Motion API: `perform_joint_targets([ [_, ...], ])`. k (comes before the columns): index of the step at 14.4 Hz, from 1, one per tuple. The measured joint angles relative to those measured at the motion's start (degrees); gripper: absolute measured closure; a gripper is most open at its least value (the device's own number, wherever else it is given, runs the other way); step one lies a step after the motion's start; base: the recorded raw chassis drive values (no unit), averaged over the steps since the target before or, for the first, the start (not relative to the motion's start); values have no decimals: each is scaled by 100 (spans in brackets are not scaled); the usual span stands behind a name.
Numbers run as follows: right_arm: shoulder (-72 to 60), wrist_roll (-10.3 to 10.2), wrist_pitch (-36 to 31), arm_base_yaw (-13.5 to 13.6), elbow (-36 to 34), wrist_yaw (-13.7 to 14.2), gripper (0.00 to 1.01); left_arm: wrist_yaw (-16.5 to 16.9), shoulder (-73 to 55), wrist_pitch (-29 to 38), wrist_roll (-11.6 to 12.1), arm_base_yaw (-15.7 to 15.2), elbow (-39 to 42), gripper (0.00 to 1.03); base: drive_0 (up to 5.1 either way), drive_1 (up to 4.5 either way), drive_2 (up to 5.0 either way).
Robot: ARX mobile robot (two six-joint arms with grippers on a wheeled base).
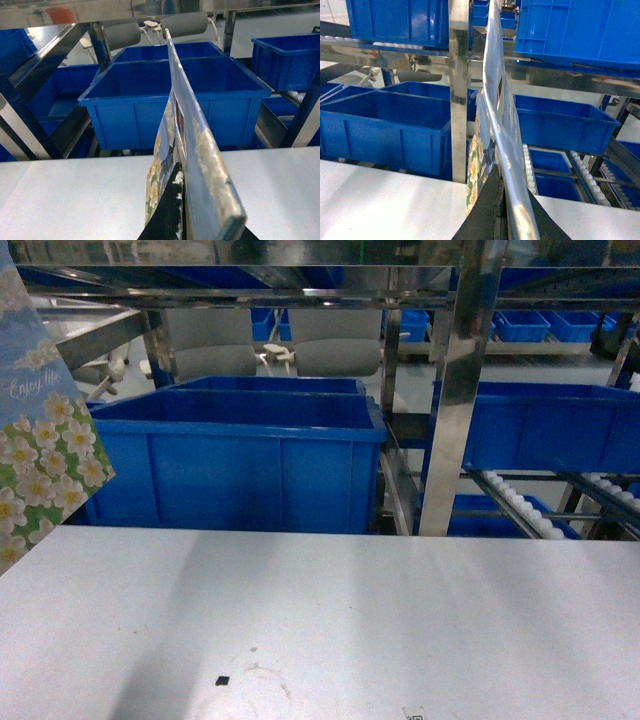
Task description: Move flower gift bag to table near conveyor
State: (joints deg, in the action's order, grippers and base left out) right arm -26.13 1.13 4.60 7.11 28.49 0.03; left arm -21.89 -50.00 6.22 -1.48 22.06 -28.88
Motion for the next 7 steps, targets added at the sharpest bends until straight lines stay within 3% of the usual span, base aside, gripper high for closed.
perform_joint_targets([
  [4,33,15,11,-15,0,0,99,4,13,-4,0,7,0,101,0,0,0],
  [6,-258,118,52,-107,0,-59,99,2,13,-4,0,7,0,101,0,0,0],
  [7,-544,162,-190,-133,0,-210,99,4,13,-4,0,7,0,101,0,0,0],
])
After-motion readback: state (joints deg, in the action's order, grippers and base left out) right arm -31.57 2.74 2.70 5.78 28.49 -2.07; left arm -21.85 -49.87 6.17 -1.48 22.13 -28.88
